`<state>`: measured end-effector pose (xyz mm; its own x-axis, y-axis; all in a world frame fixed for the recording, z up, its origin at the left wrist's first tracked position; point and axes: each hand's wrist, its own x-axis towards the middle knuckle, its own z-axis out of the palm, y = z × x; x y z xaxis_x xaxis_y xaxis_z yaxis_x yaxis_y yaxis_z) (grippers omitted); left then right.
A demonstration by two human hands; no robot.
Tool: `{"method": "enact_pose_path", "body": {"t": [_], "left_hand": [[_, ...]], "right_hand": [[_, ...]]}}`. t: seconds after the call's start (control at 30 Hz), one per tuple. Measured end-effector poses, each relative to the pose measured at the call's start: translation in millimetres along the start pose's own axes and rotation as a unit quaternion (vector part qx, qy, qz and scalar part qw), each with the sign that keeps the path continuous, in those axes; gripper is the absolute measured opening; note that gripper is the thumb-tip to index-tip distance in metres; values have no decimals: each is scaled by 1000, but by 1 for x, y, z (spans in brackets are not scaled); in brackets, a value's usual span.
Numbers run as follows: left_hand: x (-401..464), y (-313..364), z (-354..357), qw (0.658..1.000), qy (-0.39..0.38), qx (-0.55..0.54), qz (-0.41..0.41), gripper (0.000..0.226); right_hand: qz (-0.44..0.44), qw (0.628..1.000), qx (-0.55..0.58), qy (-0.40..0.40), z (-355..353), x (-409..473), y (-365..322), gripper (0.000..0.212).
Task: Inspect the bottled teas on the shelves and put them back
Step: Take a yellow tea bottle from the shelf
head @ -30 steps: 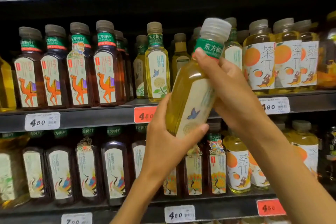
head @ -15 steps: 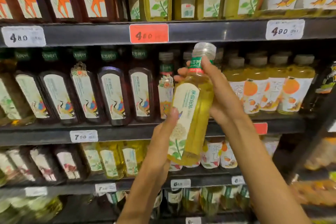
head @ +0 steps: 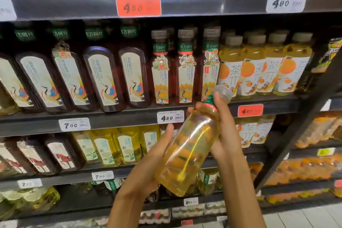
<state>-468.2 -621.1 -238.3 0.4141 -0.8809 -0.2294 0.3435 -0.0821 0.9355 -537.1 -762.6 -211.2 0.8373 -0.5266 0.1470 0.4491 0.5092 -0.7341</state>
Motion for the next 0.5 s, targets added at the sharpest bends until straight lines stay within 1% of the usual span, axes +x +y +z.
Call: {"method": "enact_pose_path", "body": {"t": [0.07,0.17,0.23,0.3,0.33,0.37,0.4,0.47,0.5], "left_hand": [[-10,-5,3,999,-43,5,9,64],[-11,-11,11,995,-67,-72,24,62],[-10,-9,19,987,-95,-127,3,63],[-9,-13,22,973,-136,-184,-21,65],[-8,-14,22,969,-148,-195,-29,65],[-7,-14,22,970,-153,-188,-36,66],[-5,-13,19,977,-138,-158,-33,64],[-2,-12,12,996,-77,-48,-7,60],[-1,-11,8,998,-56,-11,4,61]], "right_hand": [[-4,999,-36,5,-1,-3,1,32],[3,999,-43,-9,-5,-5,-5,44],[21,999,-20,-29,-7,-5,-8,50],[37,998,42,-19,-6,-3,-6,47],[36,996,75,-11,-6,-3,-4,46],[30,995,98,-2,-5,-2,-3,44],[21,994,107,8,-6,-2,-3,41],[0,997,71,38,-9,-3,-3,39],[-10,998,37,57,-10,-4,-4,39]]}}
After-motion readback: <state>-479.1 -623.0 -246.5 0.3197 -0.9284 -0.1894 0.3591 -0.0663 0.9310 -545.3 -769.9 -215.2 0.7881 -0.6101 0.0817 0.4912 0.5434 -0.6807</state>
